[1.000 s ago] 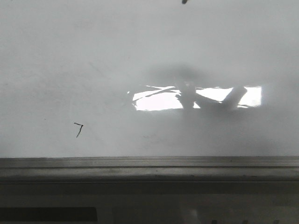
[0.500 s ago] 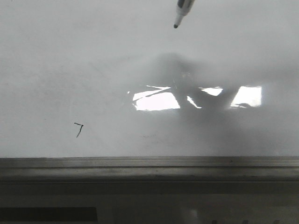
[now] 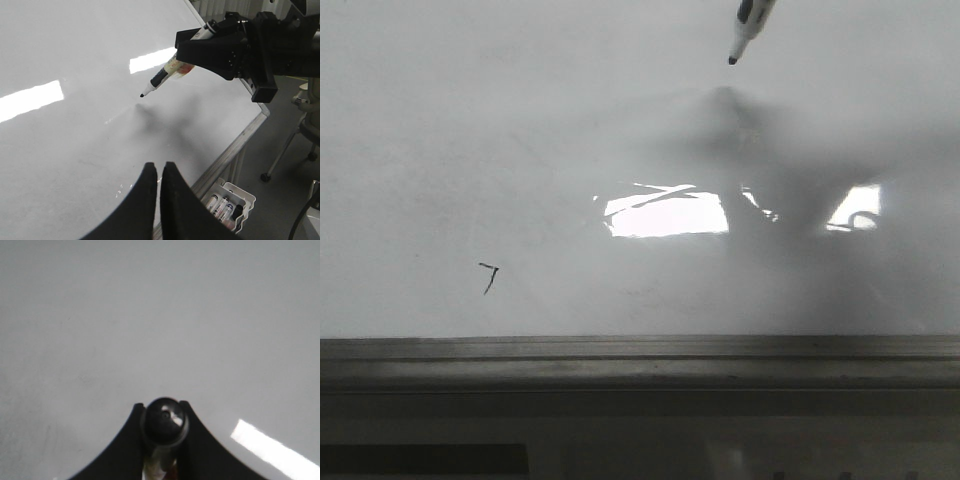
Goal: Write number 6 on whiteboard
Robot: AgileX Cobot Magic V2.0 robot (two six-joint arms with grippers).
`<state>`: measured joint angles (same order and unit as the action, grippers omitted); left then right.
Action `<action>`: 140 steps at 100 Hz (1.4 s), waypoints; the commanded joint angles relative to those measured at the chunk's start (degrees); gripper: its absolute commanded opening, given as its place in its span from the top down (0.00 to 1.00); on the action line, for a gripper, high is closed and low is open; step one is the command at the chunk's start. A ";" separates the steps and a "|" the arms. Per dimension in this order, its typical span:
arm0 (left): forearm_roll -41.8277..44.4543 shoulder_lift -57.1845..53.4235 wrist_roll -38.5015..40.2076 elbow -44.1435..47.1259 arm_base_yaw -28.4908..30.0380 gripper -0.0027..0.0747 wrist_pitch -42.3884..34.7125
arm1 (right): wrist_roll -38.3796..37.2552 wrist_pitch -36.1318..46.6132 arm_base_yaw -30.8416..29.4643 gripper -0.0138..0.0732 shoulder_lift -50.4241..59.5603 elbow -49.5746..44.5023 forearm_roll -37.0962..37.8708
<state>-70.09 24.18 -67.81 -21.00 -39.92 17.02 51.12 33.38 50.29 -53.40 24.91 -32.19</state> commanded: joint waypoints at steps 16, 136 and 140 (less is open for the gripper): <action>-1.20 0.17 0.43 -1.61 0.01 0.99 -0.90 | 0.37 2.79 -0.35 0.92 -1.14 1.74 0.15; -1.20 0.17 0.43 -1.61 0.01 0.99 1.89 | 7.76 -13.08 3.64 0.91 -2.18 1.74 -15.60; -1.20 0.17 0.43 -1.61 0.01 0.99 1.89 | 11.81 -12.83 3.54 0.91 -1.68 1.74 -18.75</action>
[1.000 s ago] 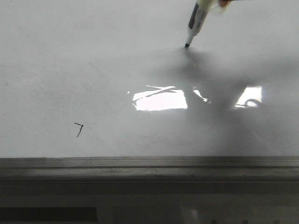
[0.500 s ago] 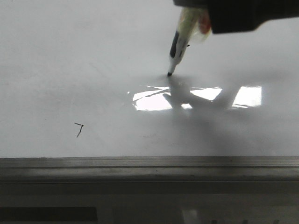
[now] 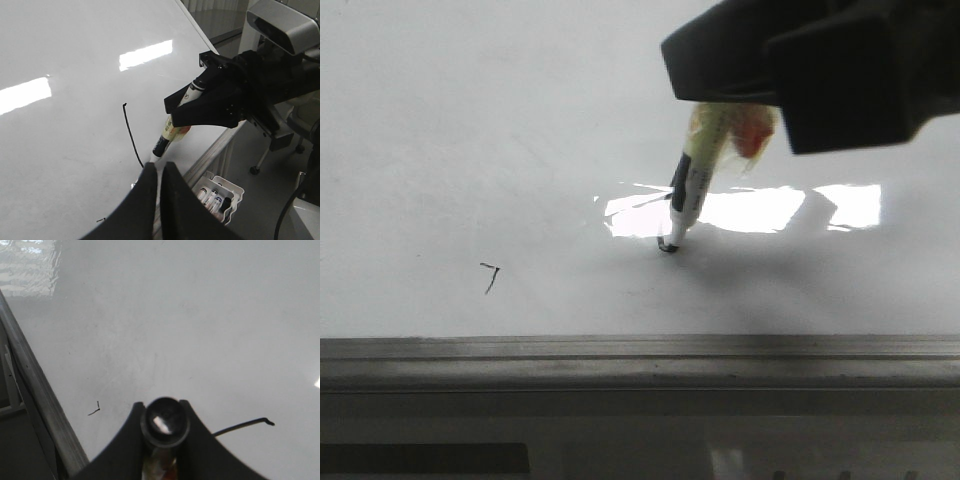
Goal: Write number 6 on whiteboard
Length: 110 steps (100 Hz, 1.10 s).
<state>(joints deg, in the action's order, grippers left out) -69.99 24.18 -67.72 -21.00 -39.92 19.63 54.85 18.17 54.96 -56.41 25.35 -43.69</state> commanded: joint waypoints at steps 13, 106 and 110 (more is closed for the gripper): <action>-1.31 0.17 0.34 -1.61 0.01 0.99 -0.72 | 18.55 4.31 -1.14 0.91 3.07 1.29 -17.88; -1.31 0.17 0.34 -1.61 0.01 0.99 -0.72 | 19.17 2.29 -1.03 0.91 -3.17 7.21 -16.12; -1.31 0.17 0.34 -1.61 0.01 0.99 -0.72 | 19.17 2.01 -1.03 0.91 -3.17 7.21 -16.12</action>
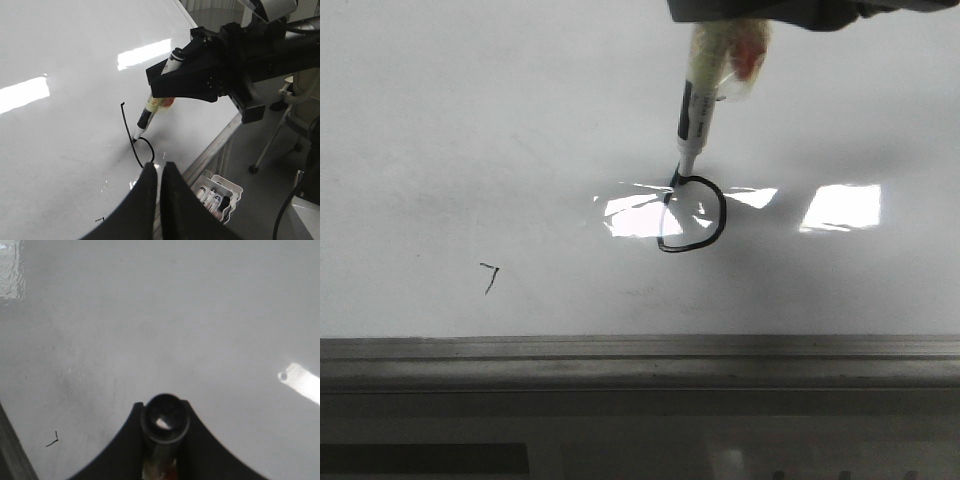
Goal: Write number 6 on whiteboard
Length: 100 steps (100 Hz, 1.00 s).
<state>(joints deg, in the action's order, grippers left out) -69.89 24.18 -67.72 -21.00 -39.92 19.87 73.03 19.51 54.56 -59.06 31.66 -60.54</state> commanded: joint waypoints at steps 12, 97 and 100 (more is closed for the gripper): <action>-1.41 0.17 0.34 -1.61 0.01 0.99 -0.96 | 1.00 0.41 -0.63 0.91 -0.53 0.91 0.73; -6.28 0.17 0.34 -1.61 0.01 0.96 0.76 | 1.00 -19.05 -0.43 0.91 17.55 10.02 0.73; -6.13 0.17 0.22 -1.61 0.01 0.92 0.76 | 1.00 -20.06 -0.43 0.91 17.89 10.02 0.73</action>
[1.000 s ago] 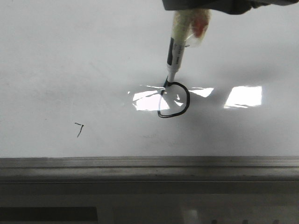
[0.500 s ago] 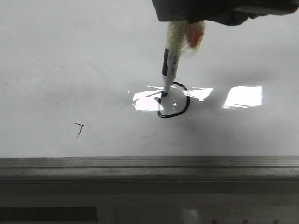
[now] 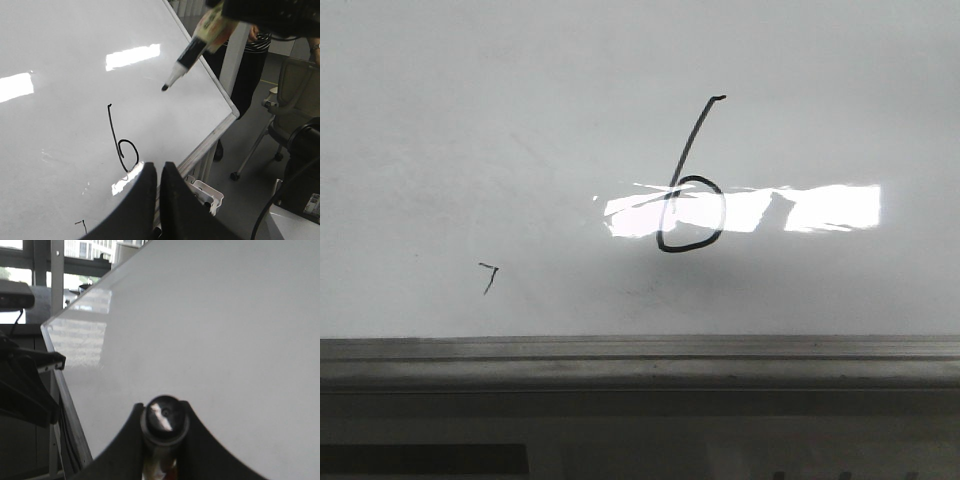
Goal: Write number 6 on whiteboard
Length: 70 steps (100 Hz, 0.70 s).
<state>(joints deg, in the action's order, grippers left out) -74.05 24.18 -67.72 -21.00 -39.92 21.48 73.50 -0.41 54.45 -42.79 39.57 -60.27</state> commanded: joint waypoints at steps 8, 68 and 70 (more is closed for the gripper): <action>-0.71 0.89 0.22 -2.20 0.01 0.78 -0.12 | 0.52 -3.28 -0.31 0.91 1.89 2.10 0.47; 0.26 22.49 -11.96 -14.64 0.01 0.45 16.90 | 0.52 -18.66 -0.31 0.91 -4.30 2.76 -0.64; 0.24 22.96 -11.96 -14.84 0.01 0.45 17.13 | 0.52 -18.66 -0.31 0.91 -4.30 2.90 -0.64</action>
<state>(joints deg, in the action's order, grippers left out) -70.80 45.22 -78.97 -33.00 -39.92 37.63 73.63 -20.25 54.45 -47.22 39.80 -59.63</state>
